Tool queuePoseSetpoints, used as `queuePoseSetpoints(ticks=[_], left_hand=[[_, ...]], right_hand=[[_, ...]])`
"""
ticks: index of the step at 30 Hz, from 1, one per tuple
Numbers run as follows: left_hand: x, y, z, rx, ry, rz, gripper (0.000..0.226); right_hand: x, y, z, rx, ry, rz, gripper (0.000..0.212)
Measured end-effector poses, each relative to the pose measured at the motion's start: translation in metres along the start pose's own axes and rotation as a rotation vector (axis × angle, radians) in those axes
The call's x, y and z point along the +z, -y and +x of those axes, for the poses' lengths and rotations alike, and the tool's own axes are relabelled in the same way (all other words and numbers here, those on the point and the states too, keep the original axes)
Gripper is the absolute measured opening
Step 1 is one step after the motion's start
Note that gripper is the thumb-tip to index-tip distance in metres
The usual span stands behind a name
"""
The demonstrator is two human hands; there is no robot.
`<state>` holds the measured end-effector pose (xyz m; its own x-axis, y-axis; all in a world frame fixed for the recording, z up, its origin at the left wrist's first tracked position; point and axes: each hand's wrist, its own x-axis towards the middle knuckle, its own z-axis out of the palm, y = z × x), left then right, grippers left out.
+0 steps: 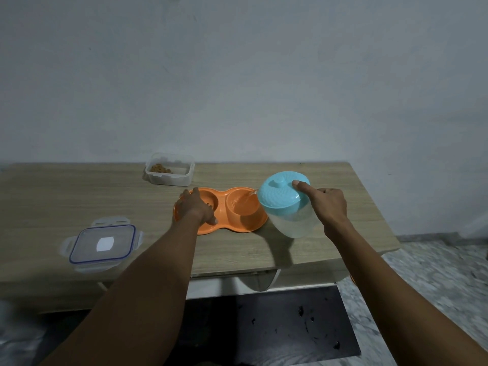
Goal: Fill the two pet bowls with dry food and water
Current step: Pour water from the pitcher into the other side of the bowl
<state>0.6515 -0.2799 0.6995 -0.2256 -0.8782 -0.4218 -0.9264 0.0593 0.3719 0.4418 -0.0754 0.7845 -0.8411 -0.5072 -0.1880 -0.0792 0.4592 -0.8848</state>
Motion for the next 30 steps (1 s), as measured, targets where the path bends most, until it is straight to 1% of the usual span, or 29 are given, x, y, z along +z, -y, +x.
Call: queuePoseSetpoints(ticks=[4, 9, 13, 14, 16, 17, 19, 20, 24, 28, 30], left_hand=[[0.000, 0.000, -0.001, 0.002, -0.006, -0.003, 0.128], [0.000, 0.000, -0.002, 0.002, -0.003, -0.001, 0.128], [-0.001, -0.001, -0.003, 0.004, 0.000, -0.001, 0.129], [-0.001, -0.001, -0.003, 0.005, -0.003, -0.001, 0.129], [-0.001, -0.001, -0.004, 0.009, -0.007, -0.001, 0.129], [-0.002, -0.001, -0.004, 0.011, -0.008, -0.008, 0.128], [-0.002, -0.001, -0.004, 0.013, -0.007, -0.027, 0.128], [-0.001, 0.000, -0.004, 0.014, -0.005, -0.031, 0.128], [0.002, 0.000, 0.001, 0.023, -0.015, -0.032, 0.129], [0.005, 0.001, 0.004, 0.034, -0.048, -0.035, 0.130], [0.006, 0.003, 0.006, 0.046, -0.064, -0.018, 0.133]], right_hand=[[-0.001, 0.000, 0.002, -0.006, 0.002, 0.010, 0.093], [-0.001, -0.004, 0.005, -0.006, 0.005, 0.041, 0.086], [-0.002, -0.007, 0.008, 0.019, 0.002, 0.126, 0.092], [-0.003, -0.007, 0.008, 0.025, 0.003, 0.160, 0.087], [-0.003, -0.006, 0.010, 0.040, 0.005, 0.233, 0.068], [-0.001, -0.005, 0.011, 0.042, 0.001, 0.265, 0.063], [0.004, -0.001, 0.019, 0.023, -0.016, 0.313, 0.066], [0.008, 0.003, 0.024, 0.008, -0.018, 0.328, 0.067], [0.031, 0.020, 0.050, -0.034, 0.004, 0.367, 0.058], [0.066, 0.038, 0.085, -0.042, 0.071, 0.382, 0.064], [0.084, 0.045, 0.101, -0.026, 0.114, 0.379, 0.062]])
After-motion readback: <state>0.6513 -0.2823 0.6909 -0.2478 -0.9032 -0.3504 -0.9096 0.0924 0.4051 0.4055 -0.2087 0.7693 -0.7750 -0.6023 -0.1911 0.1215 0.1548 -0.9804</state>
